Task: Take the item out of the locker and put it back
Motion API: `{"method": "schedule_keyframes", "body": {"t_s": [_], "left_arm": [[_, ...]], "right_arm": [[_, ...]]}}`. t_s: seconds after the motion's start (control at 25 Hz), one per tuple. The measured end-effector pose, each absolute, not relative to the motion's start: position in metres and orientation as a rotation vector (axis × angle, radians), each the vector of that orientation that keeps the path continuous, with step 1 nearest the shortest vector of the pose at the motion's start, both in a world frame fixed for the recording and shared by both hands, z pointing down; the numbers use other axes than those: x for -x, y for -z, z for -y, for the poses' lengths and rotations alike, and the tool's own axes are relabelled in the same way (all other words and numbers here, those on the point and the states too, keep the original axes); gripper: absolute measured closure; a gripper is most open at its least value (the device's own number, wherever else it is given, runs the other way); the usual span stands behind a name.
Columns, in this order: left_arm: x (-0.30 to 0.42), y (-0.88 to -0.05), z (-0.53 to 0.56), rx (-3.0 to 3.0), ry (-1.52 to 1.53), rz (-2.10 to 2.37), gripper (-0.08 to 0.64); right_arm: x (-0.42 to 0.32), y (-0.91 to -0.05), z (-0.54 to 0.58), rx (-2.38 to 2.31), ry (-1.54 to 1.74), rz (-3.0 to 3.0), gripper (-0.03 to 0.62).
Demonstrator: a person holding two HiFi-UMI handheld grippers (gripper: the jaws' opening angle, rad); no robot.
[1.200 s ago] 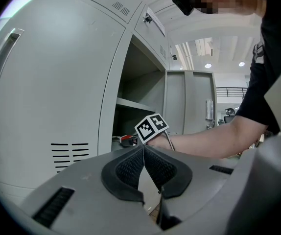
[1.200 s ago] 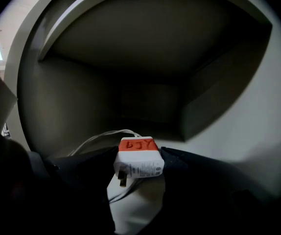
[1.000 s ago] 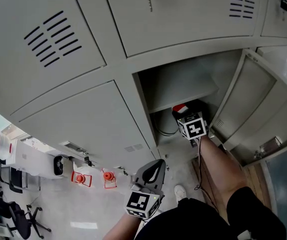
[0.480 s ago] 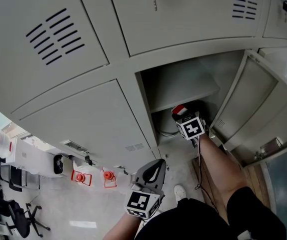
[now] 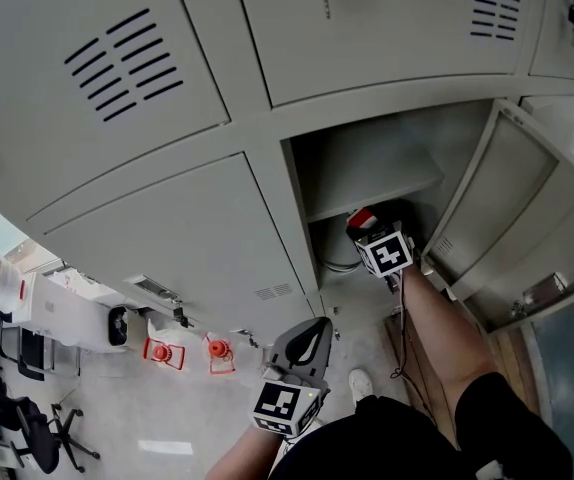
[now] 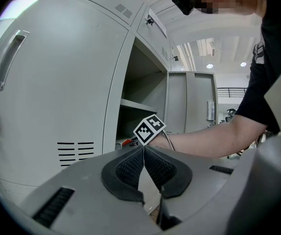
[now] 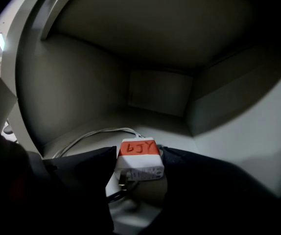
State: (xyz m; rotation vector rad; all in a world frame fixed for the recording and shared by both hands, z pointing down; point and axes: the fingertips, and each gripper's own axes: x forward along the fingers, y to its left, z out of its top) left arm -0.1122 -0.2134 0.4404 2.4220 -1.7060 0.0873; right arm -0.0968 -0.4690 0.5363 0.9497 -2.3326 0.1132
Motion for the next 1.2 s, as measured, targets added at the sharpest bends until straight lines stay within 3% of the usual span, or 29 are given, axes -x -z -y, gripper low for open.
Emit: {"method": "schedule_keyframes", "body": {"t_s": [0.28,0.52,0.6,0.68,0.72,1.2], "left_arm": [[0.113,-0.437,0.207,-2.436,-0.09,1.696,0.543],[0.112,-0.433,0.193,-2.464,-0.084,1.671,0.543],[0.11,-0.431,0.185,-2.48,-0.077,1.657,0.543],[0.11,-0.429,0.176,-2.492,-0.07,1.643,0.543],[0.11,-0.429,0.171,-2.497,-0.067,1.636,0.543],[0.115,-0.43,0.09,-2.584,-0.059,1.497,0.543]], "right_arm": [[0.086,-0.523,0.463,-1.046,-0.058,2.367,0.254],[0.073,-0.496,0.445,-1.162,-0.027,2.413,0.304],[0.065,-0.487,0.436,-1.213,-0.024,2.417,0.364],[0.057,-0.476,0.423,-1.264,-0.022,2.423,0.52],[0.054,-0.471,0.416,-1.281,-0.025,2.432,0.54],[0.048,-0.425,0.277,-1.35,0.009,2.529,0.541]]}}
